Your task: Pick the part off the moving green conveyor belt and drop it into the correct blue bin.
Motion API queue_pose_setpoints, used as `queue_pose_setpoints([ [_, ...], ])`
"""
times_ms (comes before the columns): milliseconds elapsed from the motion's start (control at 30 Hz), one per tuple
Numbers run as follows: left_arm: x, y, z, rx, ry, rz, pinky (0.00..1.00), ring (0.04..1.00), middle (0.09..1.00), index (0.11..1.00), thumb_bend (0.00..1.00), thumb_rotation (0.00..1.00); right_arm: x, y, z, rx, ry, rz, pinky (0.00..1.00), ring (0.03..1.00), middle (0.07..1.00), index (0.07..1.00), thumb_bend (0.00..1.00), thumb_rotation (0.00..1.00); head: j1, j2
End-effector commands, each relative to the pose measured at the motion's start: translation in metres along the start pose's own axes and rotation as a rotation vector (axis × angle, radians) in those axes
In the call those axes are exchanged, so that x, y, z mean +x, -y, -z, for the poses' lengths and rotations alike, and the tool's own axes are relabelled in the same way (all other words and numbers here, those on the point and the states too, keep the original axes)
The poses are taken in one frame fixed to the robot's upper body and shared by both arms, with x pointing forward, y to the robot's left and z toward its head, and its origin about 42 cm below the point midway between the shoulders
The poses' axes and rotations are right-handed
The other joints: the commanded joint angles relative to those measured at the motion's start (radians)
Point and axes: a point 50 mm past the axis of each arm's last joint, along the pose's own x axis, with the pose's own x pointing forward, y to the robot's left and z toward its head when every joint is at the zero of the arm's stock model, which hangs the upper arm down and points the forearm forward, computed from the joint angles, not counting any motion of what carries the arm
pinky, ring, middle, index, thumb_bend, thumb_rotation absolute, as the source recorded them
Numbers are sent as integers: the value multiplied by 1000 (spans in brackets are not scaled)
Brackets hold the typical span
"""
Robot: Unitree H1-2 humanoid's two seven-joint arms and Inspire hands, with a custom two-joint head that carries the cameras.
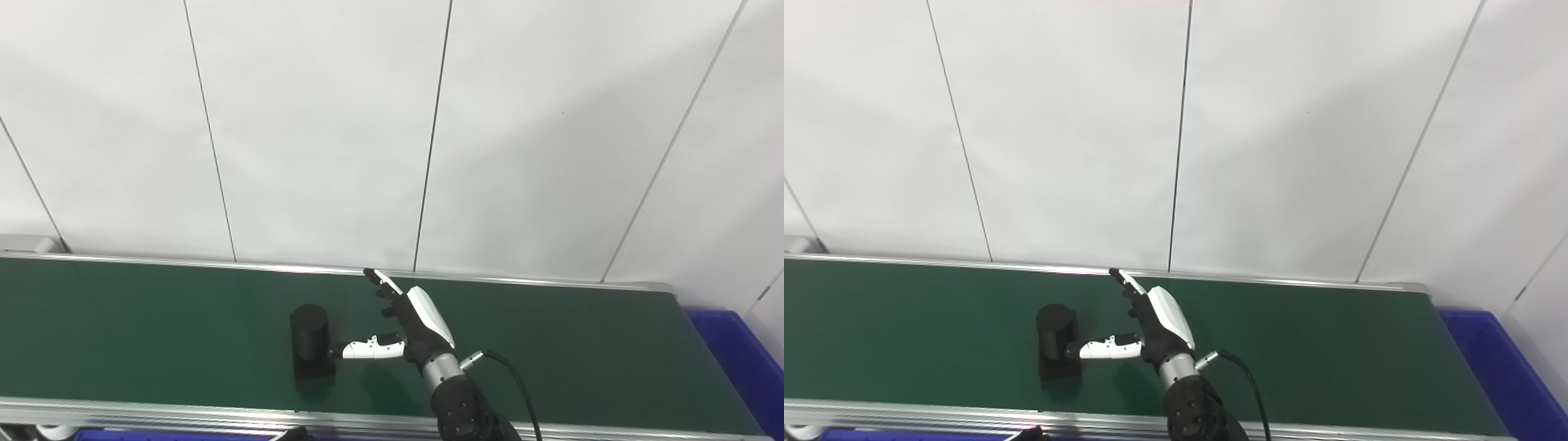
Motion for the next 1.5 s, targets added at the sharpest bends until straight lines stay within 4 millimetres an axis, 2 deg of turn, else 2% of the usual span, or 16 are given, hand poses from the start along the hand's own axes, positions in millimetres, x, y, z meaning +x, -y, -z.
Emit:
queue_pose_setpoints([
  [0,2,2,-13,22,75,22,818,838,831,829,824,41,15,8,-26,-16,55,31,759,900,938,943,978,424,0,1],
  [67,0,3,-14,14,83,20,817,836,830,827,832,42,17,6,-26,-24,45,25,758,901,939,943,977,420,-12,17],
  [367,-4,6,-16,-24,105,20,854,859,852,837,846,74,29,-2,-23,-41,9,3,783,916,941,938,984,388,-42,30],
  [400,-4,6,-16,-24,106,18,859,860,855,838,846,73,30,-2,-23,-46,7,1,789,917,942,937,984,381,-48,41],
  [600,-4,9,-17,-27,110,16,861,857,853,842,841,127,37,-5,-20,-60,-8,-10,782,912,939,938,974,374,-39,51],
  [933,-4,12,-18,-35,114,23,877,856,849,844,836,132,52,-15,-9,-70,-40,-30,743,890,925,919,992,335,-32,64],
  [1133,-4,13,-19,-33,117,30,882,864,853,846,829,137,60,-21,-8,-84,-55,-47,759,892,922,918,966,296,-31,71],
  [1400,-5,15,-21,-39,126,31,874,864,859,848,805,121,63,-32,-1,-95,-68,-68,719,821,849,864,890,167,-22,84],
  [1467,-5,14,-21,-37,125,28,860,859,855,843,814,123,62,-36,0,-93,-58,-69,670,771,813,841,880,156,-20,87],
])
